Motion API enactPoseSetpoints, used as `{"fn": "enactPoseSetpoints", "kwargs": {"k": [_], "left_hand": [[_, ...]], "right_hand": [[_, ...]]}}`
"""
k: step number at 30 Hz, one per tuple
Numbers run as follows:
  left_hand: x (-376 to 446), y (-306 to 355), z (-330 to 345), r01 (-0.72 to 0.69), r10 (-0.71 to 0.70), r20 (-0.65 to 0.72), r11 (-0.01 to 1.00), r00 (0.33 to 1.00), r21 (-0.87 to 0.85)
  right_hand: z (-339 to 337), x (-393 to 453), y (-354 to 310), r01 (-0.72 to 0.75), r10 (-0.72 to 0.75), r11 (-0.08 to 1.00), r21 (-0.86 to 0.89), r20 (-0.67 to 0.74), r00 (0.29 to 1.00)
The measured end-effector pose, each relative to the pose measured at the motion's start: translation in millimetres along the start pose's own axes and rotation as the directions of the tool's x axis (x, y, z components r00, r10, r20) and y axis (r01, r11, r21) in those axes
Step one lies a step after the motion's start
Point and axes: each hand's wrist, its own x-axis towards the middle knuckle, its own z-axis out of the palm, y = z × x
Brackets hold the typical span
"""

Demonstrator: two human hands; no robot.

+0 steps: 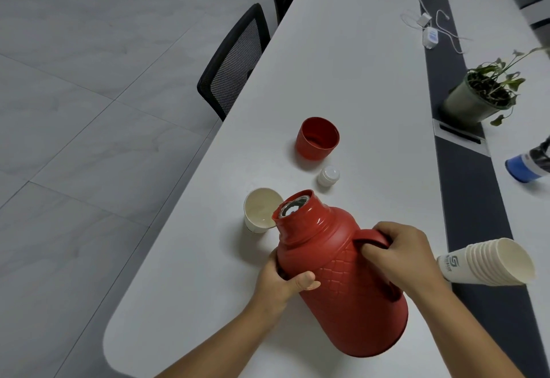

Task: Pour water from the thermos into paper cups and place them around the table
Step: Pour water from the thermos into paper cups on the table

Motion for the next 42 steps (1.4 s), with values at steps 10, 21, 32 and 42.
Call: {"fn": "enactPoseSetpoints", "kwargs": {"k": [10,21,32,42], "left_hand": [[-1.0,0.6,1.6,-0.006,0.006,0.003,1.000,1.000,-0.021],[-2.5,-1.5,1.2,0.000,0.000,-0.022,1.000,1.000,0.007],[-0.6,5.5,1.4,-0.007,0.007,0.008,1.000,1.000,0.030],[-0.4,21.0,3.4,-0.080,0.082,-0.004,0.986,0.997,0.144]], "right_hand": [[0.1,-0.4,0.5,-0.017,0.016,1.000,0.005,0.022,1.000],[0.6,0.3,-0.9,-0.007,0.007,1.000,-0.014,0.012,1.000],[0.8,-1.4,0.1,0.023,-0.023,1.000,0.015,-0.029,0.999],[0.7,-8.4,14.1,-0.040,0.052,0.971,0.235,-0.045,0.998]]}}
